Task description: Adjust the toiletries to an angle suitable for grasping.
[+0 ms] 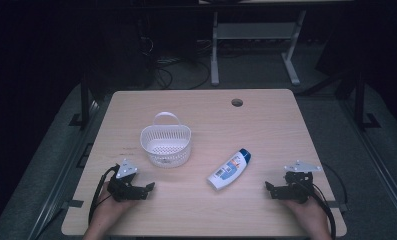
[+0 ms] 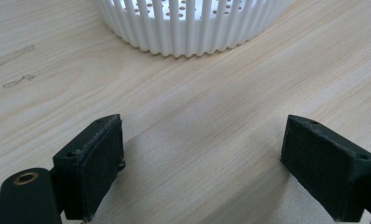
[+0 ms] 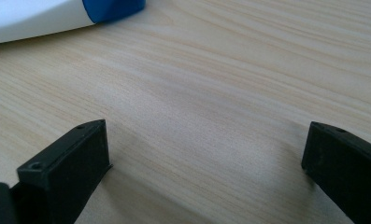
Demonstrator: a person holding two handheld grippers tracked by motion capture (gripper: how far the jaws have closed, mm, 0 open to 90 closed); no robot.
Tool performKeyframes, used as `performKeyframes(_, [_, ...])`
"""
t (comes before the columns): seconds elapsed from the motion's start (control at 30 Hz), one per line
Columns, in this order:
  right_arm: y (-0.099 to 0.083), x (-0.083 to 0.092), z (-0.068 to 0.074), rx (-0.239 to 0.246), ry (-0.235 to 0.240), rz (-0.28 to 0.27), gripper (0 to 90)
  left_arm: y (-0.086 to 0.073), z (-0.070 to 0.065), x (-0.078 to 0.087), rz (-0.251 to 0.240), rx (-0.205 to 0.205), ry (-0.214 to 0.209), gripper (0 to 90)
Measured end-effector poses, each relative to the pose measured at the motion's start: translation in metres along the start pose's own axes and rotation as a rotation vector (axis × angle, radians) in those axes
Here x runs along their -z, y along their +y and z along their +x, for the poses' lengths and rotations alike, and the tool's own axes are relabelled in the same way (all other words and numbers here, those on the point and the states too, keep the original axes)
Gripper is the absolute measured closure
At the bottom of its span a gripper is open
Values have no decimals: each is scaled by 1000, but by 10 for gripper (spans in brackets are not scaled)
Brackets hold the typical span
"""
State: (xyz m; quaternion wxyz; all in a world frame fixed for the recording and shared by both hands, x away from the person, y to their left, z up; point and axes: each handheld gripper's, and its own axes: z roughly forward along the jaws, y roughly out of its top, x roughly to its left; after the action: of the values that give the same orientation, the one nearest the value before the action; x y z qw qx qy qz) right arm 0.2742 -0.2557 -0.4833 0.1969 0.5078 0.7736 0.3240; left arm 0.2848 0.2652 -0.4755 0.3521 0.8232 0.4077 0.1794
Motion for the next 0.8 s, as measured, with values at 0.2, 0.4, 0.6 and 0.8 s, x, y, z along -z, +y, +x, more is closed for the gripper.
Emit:
performKeyframes(0.2, [0,0,0,-2,-1,0,4,0,0,0,0,-3,-1,128])
performKeyframes(0.4, [5,2,2,-4,-3,31,121,0,0,0,0,-2,-1,128])
performKeyframes(0.6, [7,11,4,12,27,42,394,0,0,0,0,-3,-1,128])
performKeyframes(0.8, [12,16,2,5,131,59,612,0,0,0,0,-2,-1,128])
